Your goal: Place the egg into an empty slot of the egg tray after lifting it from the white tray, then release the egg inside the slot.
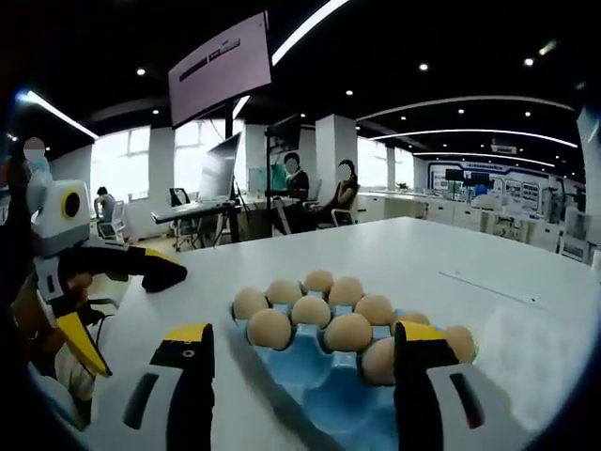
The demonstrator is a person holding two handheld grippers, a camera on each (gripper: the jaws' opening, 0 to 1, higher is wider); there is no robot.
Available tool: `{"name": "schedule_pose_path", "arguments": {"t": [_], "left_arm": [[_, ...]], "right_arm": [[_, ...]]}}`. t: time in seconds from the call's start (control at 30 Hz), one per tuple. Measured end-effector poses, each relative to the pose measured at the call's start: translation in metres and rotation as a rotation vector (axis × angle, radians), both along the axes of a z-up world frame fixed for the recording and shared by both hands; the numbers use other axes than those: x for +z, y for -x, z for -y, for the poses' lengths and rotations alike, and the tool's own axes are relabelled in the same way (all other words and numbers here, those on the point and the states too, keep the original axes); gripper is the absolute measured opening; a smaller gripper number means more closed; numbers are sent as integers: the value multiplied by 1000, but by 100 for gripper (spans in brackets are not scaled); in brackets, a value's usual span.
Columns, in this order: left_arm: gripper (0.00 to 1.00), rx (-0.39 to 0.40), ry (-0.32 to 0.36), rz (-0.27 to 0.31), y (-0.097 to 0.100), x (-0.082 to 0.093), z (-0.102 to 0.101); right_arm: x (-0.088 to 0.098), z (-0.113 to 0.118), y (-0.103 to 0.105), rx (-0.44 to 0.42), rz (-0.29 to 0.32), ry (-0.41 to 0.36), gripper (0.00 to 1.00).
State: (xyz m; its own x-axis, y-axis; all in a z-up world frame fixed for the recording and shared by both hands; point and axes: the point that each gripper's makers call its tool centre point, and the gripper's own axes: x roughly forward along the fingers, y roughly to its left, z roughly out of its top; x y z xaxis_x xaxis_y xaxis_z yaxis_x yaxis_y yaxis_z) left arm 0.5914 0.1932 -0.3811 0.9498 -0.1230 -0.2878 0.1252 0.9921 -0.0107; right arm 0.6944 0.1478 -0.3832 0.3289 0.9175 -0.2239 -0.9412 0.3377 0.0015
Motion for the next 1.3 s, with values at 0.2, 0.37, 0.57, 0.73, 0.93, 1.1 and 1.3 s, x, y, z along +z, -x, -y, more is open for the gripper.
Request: {"name": "schedule_pose_path", "arguments": {"t": [0.2,0.37,0.57,0.73,0.93,1.1,1.3], "left_arm": [[100,-2,0,4,-1,2,2],[100,-6,-1,2,-3,1,4],[100,-12,-2,1,-5,2,6],[100,-8,-17,-5,-6,2,7],[100,-14,-22,-3,-6,3,11],[100,-20,-30,-3,-7,3,13],[100,-21,-32,-4,-7,4,15]], "right_arm": [[2,12,-11,-45,-2,0,81],[5,25,-17,-76,-1,-4,81],[8,39,-20,-101,8,-6,80],[6,49,-25,-117,3,-4,80],[4,60,-31,-143,-2,3,80],[8,76,-33,-174,8,-3,80],[11,90,-38,-189,-7,-9,80]]}}
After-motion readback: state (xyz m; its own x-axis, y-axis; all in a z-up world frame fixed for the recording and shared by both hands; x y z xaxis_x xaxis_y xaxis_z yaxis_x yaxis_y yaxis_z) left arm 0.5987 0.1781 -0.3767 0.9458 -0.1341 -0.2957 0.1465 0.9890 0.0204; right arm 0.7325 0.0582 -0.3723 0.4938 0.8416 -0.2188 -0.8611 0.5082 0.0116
